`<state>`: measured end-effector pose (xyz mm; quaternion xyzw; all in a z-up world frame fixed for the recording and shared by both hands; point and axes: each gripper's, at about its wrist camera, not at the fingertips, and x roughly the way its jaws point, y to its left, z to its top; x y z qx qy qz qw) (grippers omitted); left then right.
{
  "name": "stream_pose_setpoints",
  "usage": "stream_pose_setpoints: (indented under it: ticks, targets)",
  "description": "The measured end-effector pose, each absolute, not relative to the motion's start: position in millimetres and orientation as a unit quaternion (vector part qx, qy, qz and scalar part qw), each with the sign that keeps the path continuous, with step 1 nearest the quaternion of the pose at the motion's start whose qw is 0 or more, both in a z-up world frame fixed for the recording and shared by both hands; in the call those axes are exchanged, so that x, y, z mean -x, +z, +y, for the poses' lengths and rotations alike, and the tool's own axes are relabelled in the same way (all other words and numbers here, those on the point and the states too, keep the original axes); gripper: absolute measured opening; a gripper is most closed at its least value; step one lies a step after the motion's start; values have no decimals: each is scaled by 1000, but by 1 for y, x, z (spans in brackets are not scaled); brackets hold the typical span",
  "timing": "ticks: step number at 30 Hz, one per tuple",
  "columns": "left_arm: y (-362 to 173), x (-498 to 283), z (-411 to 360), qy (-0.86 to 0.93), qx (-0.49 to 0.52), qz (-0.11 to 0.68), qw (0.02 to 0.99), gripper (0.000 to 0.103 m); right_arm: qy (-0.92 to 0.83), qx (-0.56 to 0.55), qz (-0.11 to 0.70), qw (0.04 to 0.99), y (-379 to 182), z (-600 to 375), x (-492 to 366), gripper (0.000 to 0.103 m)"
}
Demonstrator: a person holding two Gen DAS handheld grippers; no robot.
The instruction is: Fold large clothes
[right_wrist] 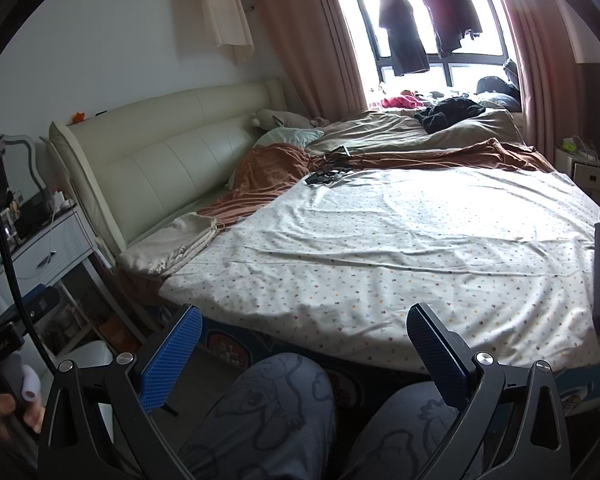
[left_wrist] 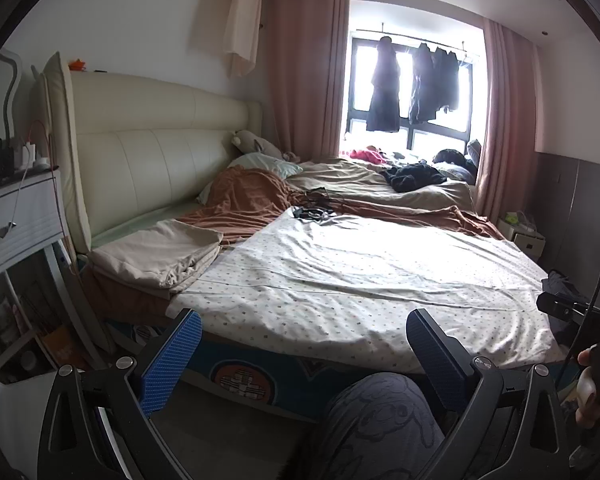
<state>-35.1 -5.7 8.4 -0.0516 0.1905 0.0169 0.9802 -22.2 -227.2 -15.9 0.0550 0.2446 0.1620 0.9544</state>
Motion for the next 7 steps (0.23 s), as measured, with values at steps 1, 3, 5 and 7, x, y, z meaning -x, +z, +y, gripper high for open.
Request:
stream_pose_setpoints:
  ticks: [1, 3, 5, 7]
  targets:
    - [8, 35, -7, 16, 51, 190, 980, 102, 162, -55, 245, 954, -16, -227, 22, 103]
    - [9, 36, -8, 17, 51, 188, 981, 102, 161, -55, 246, 954, -16, -227, 23, 103]
    - [9, 37, -8, 16, 52, 188, 981, 102, 160, -57, 248, 954, -16, -227, 23, 103]
    - [8, 38, -9, 15, 52, 188, 981, 102, 160, -58, 248, 954, -16, -227, 25, 103]
